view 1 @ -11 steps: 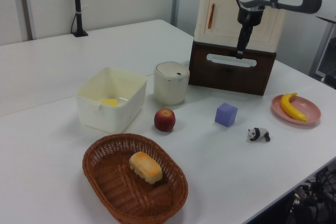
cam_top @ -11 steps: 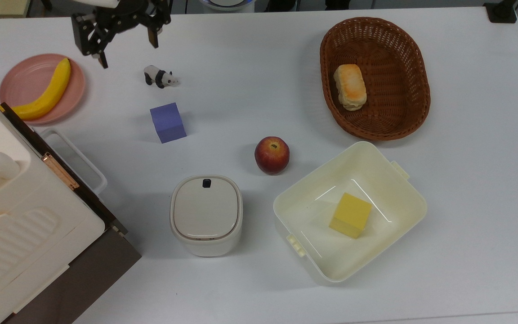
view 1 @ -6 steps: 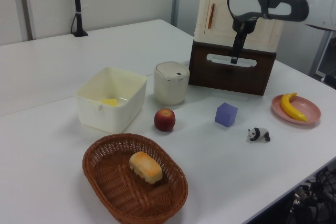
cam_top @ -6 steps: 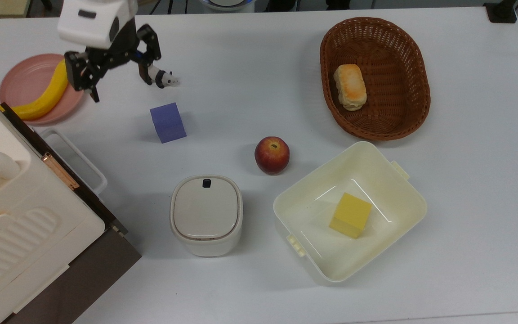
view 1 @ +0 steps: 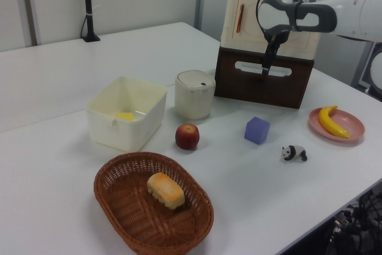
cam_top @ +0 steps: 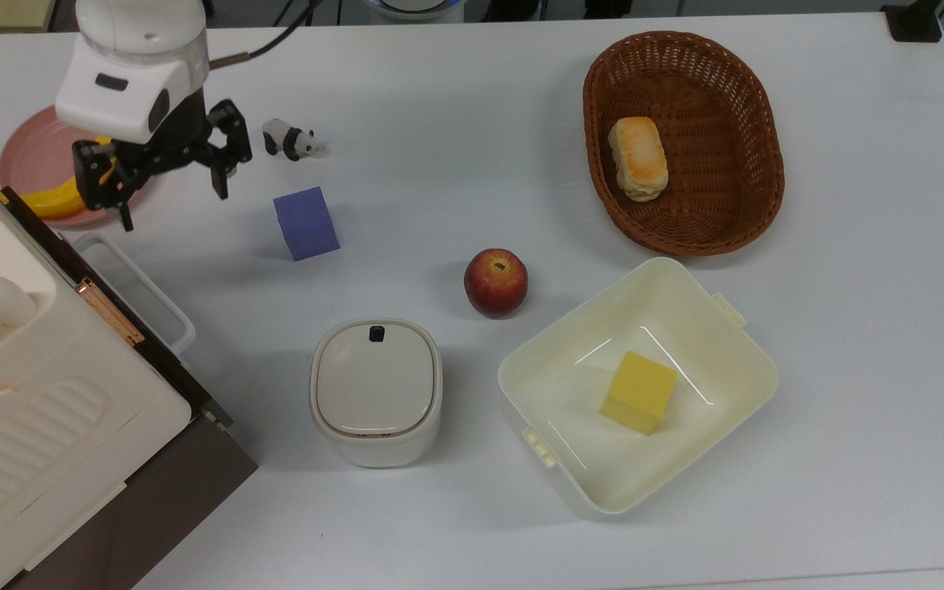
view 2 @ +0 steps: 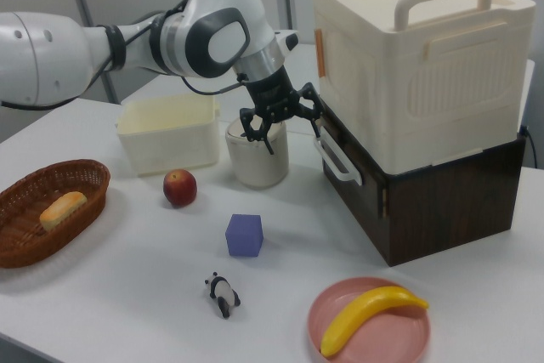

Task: Slide the drawer open
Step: 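Move the gripper toward the drawer handle of the wooden unit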

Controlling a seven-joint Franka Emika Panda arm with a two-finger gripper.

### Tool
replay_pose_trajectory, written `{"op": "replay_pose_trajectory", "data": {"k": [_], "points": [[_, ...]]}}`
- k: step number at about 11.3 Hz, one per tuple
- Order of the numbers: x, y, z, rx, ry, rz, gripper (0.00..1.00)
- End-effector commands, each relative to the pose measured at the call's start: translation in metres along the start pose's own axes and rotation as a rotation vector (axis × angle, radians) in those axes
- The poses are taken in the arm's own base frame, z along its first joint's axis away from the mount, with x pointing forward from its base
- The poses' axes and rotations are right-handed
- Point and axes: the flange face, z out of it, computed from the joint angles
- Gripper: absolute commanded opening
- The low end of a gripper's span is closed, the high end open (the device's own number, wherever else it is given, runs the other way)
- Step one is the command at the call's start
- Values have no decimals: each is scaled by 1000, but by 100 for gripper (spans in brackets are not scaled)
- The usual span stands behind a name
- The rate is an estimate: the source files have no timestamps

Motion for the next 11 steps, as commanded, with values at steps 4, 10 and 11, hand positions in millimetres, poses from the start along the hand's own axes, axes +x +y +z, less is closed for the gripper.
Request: {"op": "replay_pose_trajectory", "data": {"k": [4,10,11], "points": [[16,3,34,-29,9,21,100],[20,11,54,-59,20,23,100],[23,12,54,-70,31,21,100]]}}
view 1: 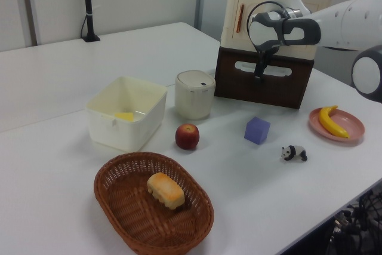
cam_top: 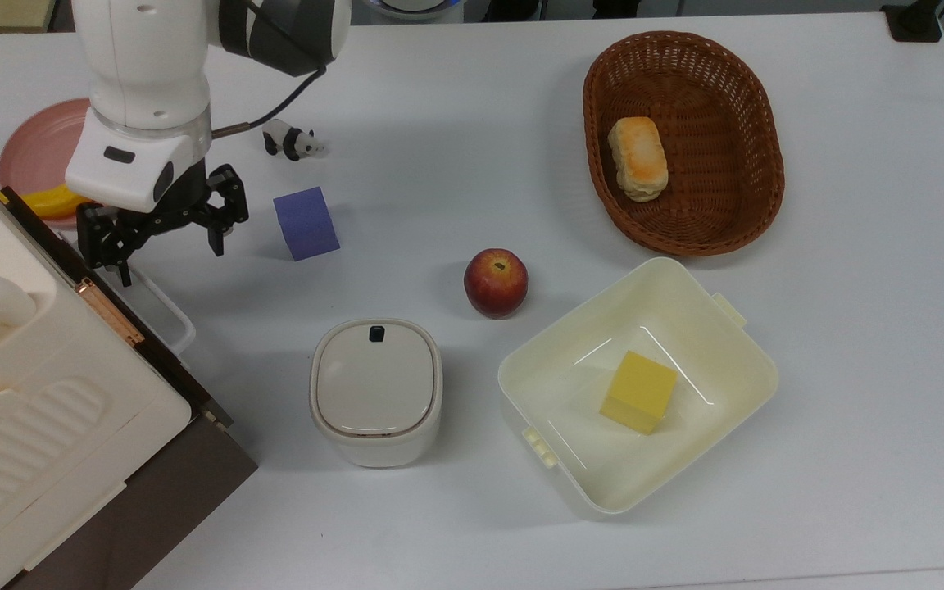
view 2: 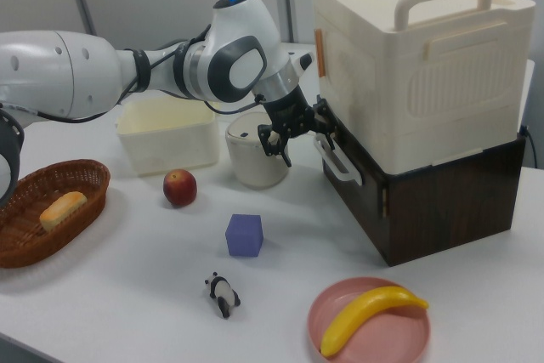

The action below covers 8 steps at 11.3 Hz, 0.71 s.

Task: Slide the drawer open
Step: 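Lower the gripper and close it on the drawer handle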

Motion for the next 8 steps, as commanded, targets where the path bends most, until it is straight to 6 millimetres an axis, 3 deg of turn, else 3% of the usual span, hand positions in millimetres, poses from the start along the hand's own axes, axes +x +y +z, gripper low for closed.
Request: {"op": "replay_pose_trajectory", "data": {"k": [1,8], "points": [[5,3,1,-31,20,10,100],[7,2,9,-31,16,5,100]]}}
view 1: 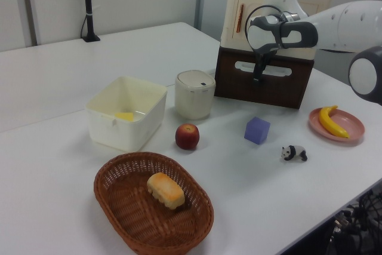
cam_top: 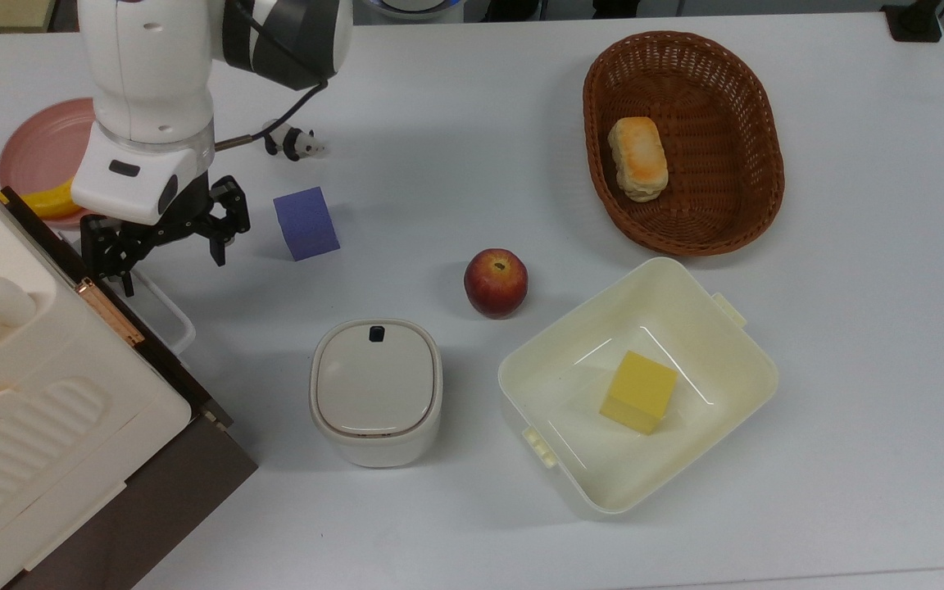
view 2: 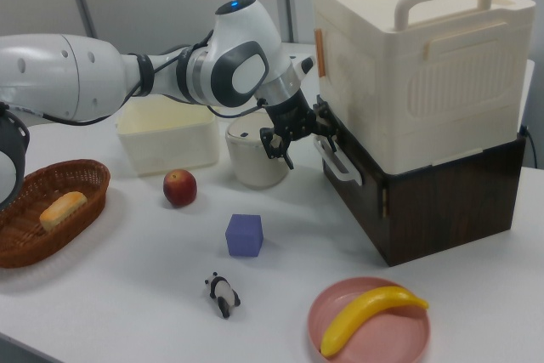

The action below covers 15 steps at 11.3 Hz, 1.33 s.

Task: Slide the drawer open
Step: 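Lower the gripper and close it on the drawer handle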

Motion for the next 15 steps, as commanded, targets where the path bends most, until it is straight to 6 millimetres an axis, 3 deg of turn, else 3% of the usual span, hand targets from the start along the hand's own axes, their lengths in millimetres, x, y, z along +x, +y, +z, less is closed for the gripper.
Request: {"op": "replay_pose_trajectory", "data": {"k": [1,5,8,15], "points": [[3,2,0,-22,11,8,100],[4,5,9,-39,20,5,99],[3,5,9,-39,19,4,88],[4,5,8,-38,20,13,85]]}}
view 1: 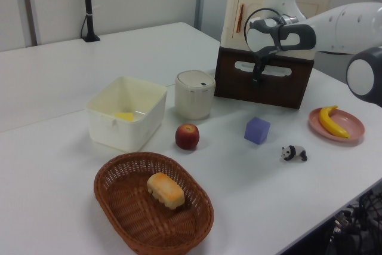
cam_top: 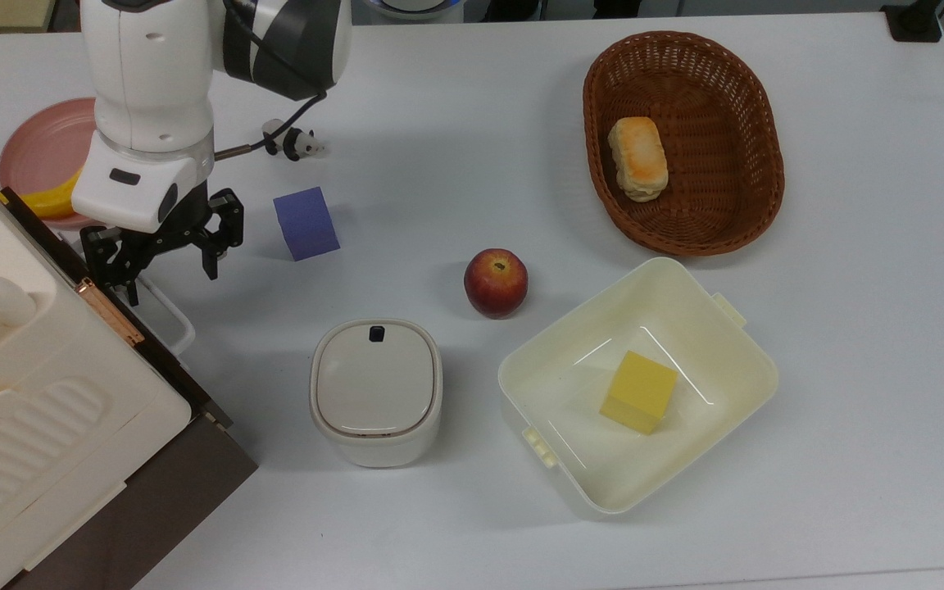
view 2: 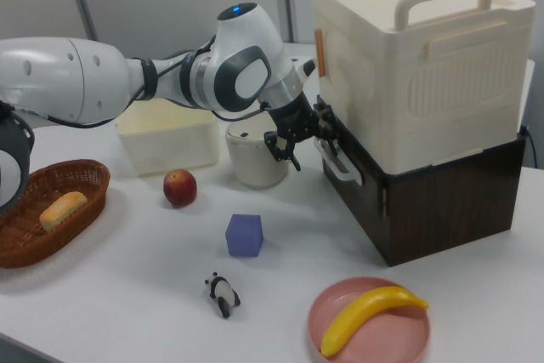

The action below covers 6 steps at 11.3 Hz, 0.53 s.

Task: Slide the drawer open
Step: 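Lower the gripper and close it on the drawer handle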

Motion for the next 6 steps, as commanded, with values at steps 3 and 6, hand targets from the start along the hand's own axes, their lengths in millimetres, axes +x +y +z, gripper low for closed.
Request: {"op": "replay_pose_trajectory", "data": {"k": [3,6], "points": [[4,1,-1,-20,11,24,85],[6,0,-1,-19,10,21,79]]}}
